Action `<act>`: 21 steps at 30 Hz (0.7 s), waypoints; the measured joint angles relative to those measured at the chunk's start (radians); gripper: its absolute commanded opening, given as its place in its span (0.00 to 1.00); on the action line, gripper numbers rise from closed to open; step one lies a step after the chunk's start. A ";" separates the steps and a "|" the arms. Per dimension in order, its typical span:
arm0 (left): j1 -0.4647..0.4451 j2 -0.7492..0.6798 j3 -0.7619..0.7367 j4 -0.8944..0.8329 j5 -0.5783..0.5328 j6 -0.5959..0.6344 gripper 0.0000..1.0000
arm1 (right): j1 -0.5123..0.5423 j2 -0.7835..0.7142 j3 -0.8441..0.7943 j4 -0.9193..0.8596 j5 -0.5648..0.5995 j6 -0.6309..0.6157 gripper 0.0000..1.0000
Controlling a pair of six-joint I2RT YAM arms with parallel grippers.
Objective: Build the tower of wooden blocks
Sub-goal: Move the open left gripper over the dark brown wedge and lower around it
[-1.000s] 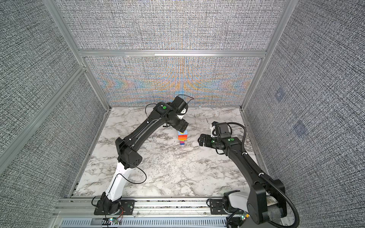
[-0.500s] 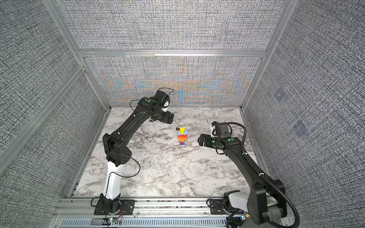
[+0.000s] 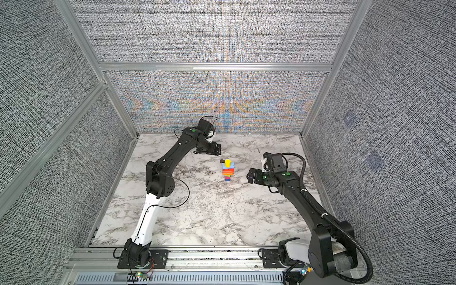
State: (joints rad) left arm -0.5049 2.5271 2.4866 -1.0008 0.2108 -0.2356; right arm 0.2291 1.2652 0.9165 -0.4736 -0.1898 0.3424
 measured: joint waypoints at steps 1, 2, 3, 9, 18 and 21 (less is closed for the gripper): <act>0.000 0.015 0.010 0.007 0.008 0.000 0.93 | 0.001 -0.004 -0.005 0.005 0.000 0.000 0.99; -0.003 0.029 0.018 0.014 0.017 0.001 0.93 | 0.001 -0.009 -0.010 0.011 0.003 0.000 0.99; -0.003 0.044 0.027 0.019 0.026 0.003 0.93 | 0.002 -0.013 -0.015 0.016 0.003 0.000 0.99; -0.001 0.096 0.045 0.037 0.058 0.002 0.91 | 0.003 -0.022 -0.042 0.047 0.010 0.001 0.99; -0.003 0.151 0.050 0.080 0.095 -0.024 0.87 | 0.004 -0.035 -0.056 0.078 0.005 0.004 0.99; -0.002 0.165 0.057 0.086 0.104 -0.031 0.86 | 0.005 -0.039 -0.063 0.082 0.006 0.005 0.99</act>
State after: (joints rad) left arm -0.5072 2.6923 2.5435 -0.9150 0.3145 -0.2668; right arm 0.2337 1.2266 0.8536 -0.3912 -0.1841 0.3473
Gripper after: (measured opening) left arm 0.867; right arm 0.992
